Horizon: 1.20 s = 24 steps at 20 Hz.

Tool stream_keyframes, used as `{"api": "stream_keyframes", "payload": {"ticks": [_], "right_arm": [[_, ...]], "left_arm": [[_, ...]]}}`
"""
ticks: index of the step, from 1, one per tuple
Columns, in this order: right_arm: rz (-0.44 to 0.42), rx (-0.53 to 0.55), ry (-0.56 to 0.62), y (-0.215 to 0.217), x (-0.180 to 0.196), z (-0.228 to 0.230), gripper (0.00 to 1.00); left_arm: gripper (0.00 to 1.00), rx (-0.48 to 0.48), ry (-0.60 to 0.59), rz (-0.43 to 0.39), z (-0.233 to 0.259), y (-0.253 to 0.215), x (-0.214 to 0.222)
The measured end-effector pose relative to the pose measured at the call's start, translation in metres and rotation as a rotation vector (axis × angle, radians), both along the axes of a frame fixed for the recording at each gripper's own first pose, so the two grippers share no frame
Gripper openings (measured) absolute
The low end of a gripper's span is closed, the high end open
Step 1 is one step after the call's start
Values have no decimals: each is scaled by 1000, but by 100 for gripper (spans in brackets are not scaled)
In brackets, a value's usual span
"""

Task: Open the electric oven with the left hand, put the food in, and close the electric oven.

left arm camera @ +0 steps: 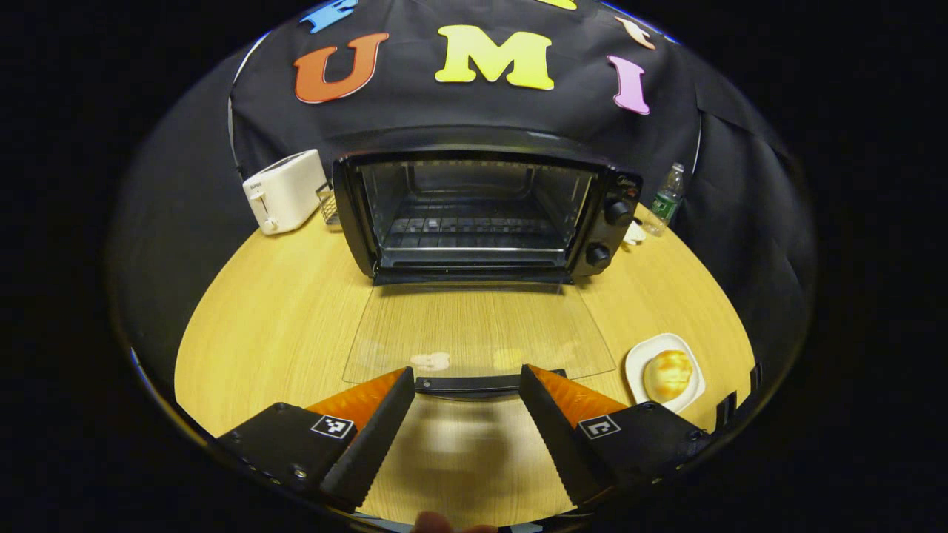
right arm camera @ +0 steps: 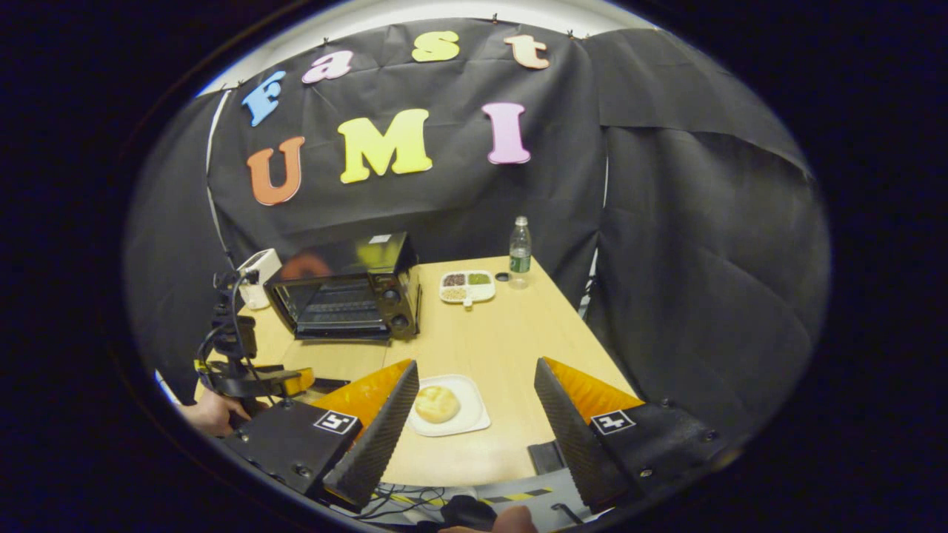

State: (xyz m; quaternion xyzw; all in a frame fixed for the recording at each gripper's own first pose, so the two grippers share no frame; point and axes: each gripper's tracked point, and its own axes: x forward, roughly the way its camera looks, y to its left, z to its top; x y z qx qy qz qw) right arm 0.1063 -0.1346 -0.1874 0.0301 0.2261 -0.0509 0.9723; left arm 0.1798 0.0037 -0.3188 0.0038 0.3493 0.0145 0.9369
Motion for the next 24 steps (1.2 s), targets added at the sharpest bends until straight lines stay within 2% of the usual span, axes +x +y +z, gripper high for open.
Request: {"api": "stream_keyframes", "payload": {"ticks": [6, 7, 8, 14, 19, 24], "right_arm": [[29, 32, 20, 14, 5, -41, 100], [33, 32, 24, 17, 6, -49, 99], [35, 31, 32, 19, 8, -59, 99], [42, 57, 95, 37, 33, -124, 99], [54, 26, 140, 51, 64, -175, 99], [54, 15, 198, 54, 88, -215, 99]], "left_arm": [[94, 2, -172, -3, 90, 1, -33], [86, 5, -202, 5, 106, 4, -39], [94, 8, -232, 15, 121, 6, -44], [94, 52, -379, 75, 195, 17, -71], [94, 63, -430, 119, 229, 23, -89], [94, 80, -421, 194, 231, 42, -96]]}}
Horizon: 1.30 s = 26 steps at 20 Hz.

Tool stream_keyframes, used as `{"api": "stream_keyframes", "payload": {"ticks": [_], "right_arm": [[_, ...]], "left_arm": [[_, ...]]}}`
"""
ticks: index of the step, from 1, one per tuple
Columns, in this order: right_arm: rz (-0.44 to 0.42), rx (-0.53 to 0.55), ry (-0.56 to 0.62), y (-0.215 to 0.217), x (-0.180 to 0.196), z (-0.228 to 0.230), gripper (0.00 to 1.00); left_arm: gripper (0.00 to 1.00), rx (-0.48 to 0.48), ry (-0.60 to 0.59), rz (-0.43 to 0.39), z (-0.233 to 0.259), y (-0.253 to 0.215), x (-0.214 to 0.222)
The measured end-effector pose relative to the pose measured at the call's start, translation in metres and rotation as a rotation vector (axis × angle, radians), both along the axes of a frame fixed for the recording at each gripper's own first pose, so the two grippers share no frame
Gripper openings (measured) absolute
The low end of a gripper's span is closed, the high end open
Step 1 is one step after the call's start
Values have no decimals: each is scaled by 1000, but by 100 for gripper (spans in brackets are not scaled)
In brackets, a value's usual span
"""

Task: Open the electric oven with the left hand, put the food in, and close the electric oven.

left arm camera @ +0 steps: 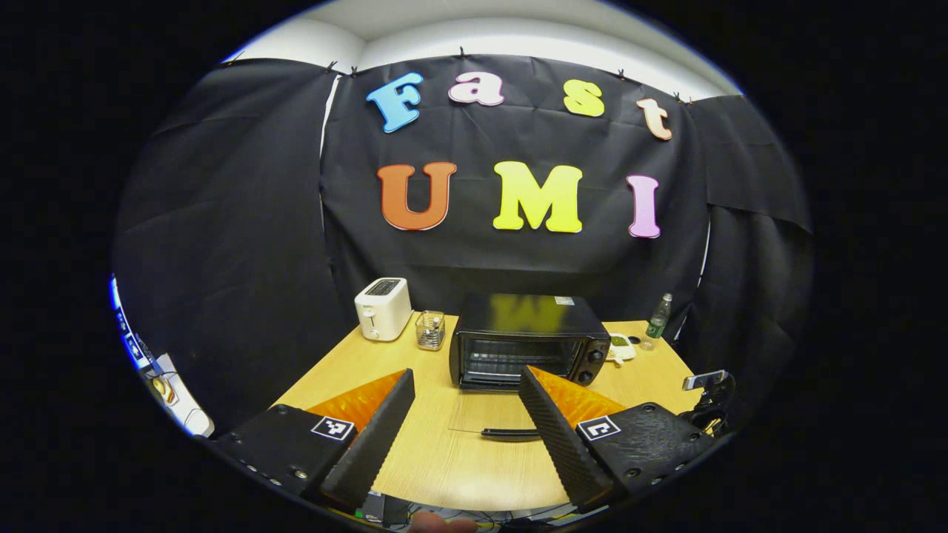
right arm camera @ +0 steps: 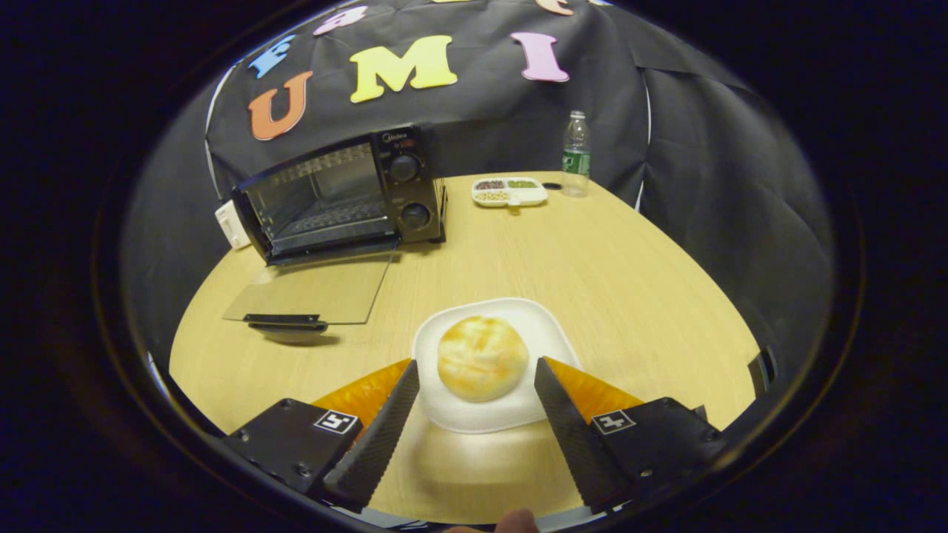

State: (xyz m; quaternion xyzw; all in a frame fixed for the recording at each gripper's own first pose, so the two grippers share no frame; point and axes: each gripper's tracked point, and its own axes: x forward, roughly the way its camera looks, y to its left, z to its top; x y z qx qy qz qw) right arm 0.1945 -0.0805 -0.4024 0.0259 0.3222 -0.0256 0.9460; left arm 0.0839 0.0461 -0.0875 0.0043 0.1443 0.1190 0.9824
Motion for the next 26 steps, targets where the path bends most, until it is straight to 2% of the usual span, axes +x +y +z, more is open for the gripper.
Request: {"api": "stream_keyframes", "payload": {"ticks": [6, 14, 17, 21, 26], "right_arm": [[-5, -26, 69, -8, 15, -26, 99], [11, 48, 124, -13, 18, -17, 72], [16, 96, 136, -8, 9, -1, 67], [64, 154, 66, 34, 5, 42, 67], [80, 236, -52, 108, 44, 90, 66]], "left_arm": [[94, -15, 14, 64, -2, 8, 7], [94, -45, -8, 93, -1, -10, 40], [94, -55, -6, 90, -5, -13, 43], [94, -50, 10, 68, -8, 0, 40], [94, -35, 26, 45, -7, 37, 27]]}}
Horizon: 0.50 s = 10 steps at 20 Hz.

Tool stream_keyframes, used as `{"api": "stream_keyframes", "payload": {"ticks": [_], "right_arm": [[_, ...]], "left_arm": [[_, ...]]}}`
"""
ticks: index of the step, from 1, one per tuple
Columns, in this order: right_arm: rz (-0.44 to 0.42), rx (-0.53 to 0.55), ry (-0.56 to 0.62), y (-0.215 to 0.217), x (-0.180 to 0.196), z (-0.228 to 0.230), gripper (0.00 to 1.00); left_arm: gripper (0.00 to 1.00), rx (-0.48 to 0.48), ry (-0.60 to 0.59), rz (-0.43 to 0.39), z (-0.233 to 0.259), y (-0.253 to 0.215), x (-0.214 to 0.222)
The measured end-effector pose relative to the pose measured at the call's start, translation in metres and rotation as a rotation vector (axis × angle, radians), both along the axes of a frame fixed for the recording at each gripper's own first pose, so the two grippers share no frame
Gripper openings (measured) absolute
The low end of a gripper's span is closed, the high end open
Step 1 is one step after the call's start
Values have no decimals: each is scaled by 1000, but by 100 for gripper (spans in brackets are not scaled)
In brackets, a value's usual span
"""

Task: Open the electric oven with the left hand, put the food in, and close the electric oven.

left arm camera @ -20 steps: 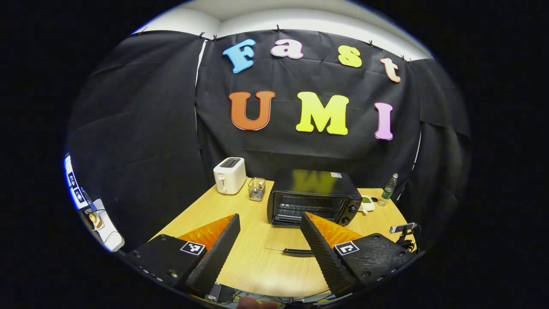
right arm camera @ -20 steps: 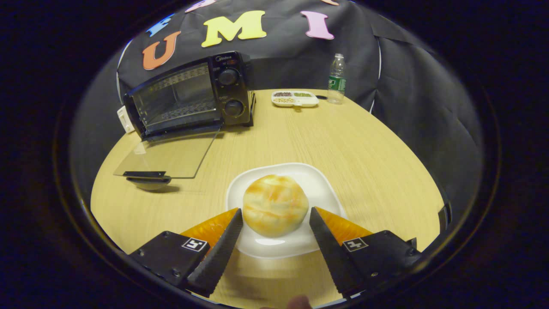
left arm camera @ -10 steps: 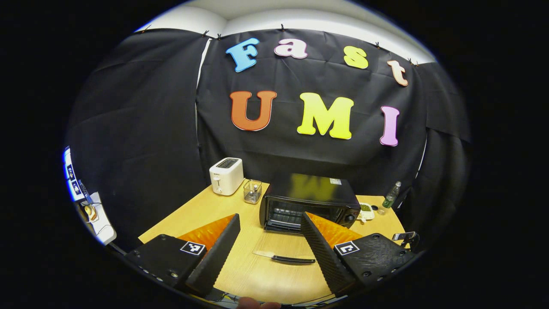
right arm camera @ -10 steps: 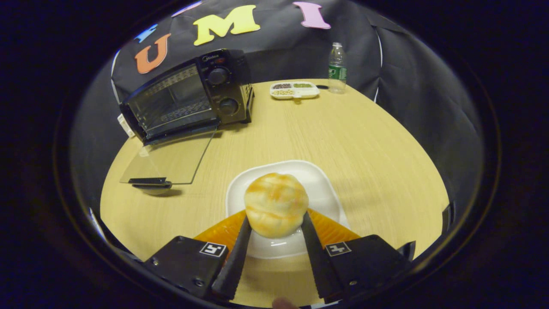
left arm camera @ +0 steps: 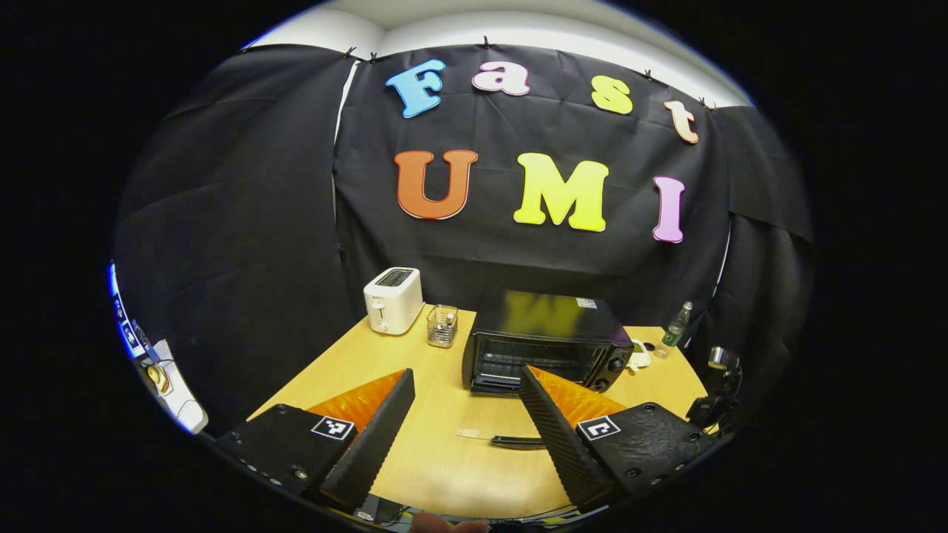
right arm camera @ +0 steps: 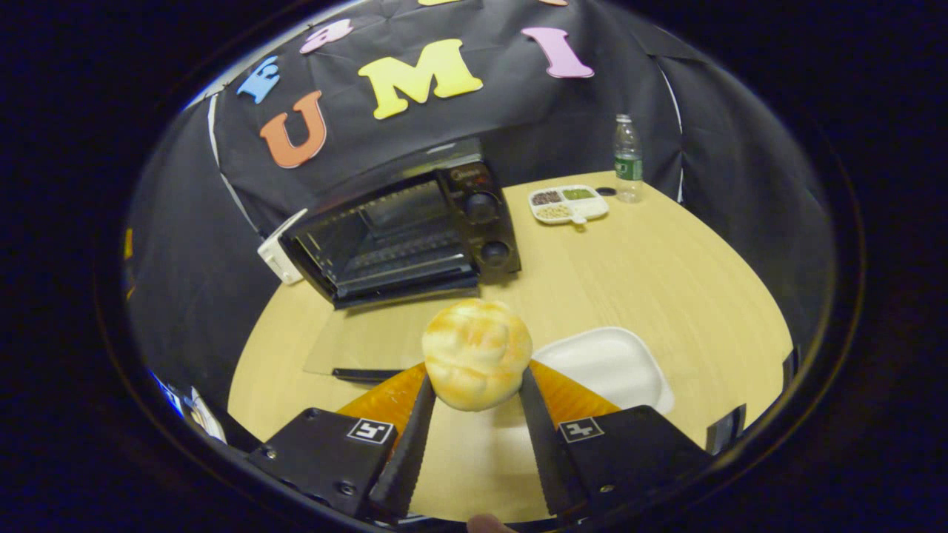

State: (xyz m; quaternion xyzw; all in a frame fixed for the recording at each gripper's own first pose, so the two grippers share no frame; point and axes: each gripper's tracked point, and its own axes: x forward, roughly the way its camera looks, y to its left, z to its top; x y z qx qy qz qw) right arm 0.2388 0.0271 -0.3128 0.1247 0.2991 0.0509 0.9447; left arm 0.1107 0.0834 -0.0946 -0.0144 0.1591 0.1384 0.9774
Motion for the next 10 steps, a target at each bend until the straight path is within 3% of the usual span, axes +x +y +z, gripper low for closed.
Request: {"api": "stream_keyframes", "payload": {"ticks": [4, 10], "right_arm": [[-36, 68, -60, 52, 51, 12, 66], [-75, 66, -133, 103, 129, 4, 66]], "left_arm": [[94, 31, 5, 16, 4, 41, -16], [94, 57, 40, 60, 1, 90, -43]]}}
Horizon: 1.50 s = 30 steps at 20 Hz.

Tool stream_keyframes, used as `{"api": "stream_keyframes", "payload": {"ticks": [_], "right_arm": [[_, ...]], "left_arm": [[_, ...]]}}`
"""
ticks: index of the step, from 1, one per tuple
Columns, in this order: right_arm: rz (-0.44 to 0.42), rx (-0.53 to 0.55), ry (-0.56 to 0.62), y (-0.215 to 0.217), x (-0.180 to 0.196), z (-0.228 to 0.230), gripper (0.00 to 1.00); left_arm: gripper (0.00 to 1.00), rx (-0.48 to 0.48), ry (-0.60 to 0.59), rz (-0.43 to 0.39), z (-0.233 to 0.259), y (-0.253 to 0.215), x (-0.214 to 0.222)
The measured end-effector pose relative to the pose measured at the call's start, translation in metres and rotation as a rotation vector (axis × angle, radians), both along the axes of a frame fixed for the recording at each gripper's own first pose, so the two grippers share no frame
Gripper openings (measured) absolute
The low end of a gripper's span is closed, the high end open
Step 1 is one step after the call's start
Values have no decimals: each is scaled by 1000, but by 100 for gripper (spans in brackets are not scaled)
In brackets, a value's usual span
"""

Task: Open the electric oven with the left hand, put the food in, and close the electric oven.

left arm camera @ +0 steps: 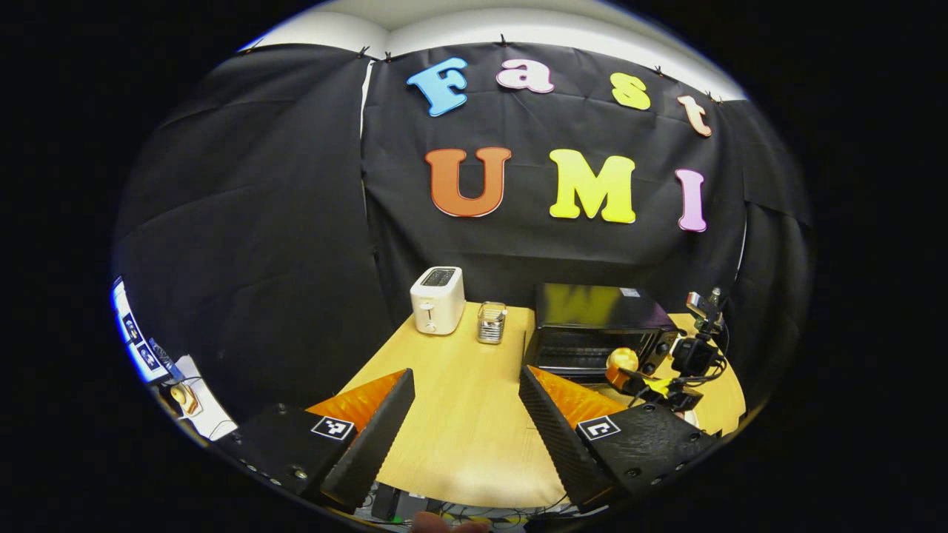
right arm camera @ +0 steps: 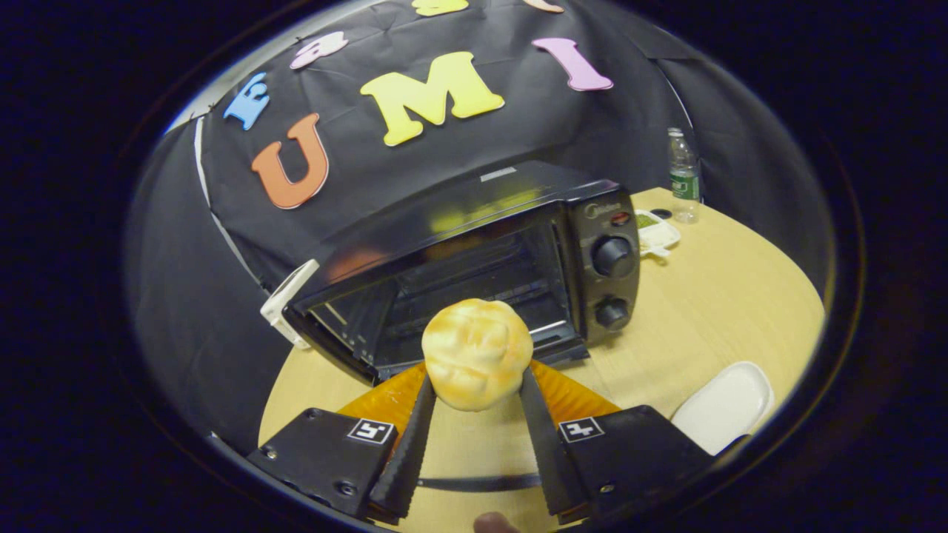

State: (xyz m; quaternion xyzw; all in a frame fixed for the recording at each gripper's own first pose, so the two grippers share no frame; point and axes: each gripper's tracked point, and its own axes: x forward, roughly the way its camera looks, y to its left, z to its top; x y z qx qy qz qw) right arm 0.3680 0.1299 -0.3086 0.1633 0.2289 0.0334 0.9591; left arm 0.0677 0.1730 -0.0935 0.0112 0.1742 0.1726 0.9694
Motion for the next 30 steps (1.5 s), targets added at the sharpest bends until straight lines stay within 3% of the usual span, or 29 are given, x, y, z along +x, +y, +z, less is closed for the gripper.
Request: {"api": "stream_keyframes", "payload": {"ticks": [8, 12, 17, 23, 30], "right_arm": [[-67, -3, -85, 19, 77, -18, 66], [-74, 18, -108, 32, 86, -23, 67], [-60, 19, -85, 38, 90, -32, 80], [-36, -1, -62, 35, 73, -27, 87], [35, 10, -34, 33, 2, -1, 91]], "left_arm": [[94, 24, 64, 53, -18, 31, -21], [94, 33, 79, 48, -19, 33, -23], [94, 25, 66, 31, -13, 25, -23], [94, -3, 44, 23, -10, 16, -29], [94, -63, -13, -10, -7, -8, -29]]}}
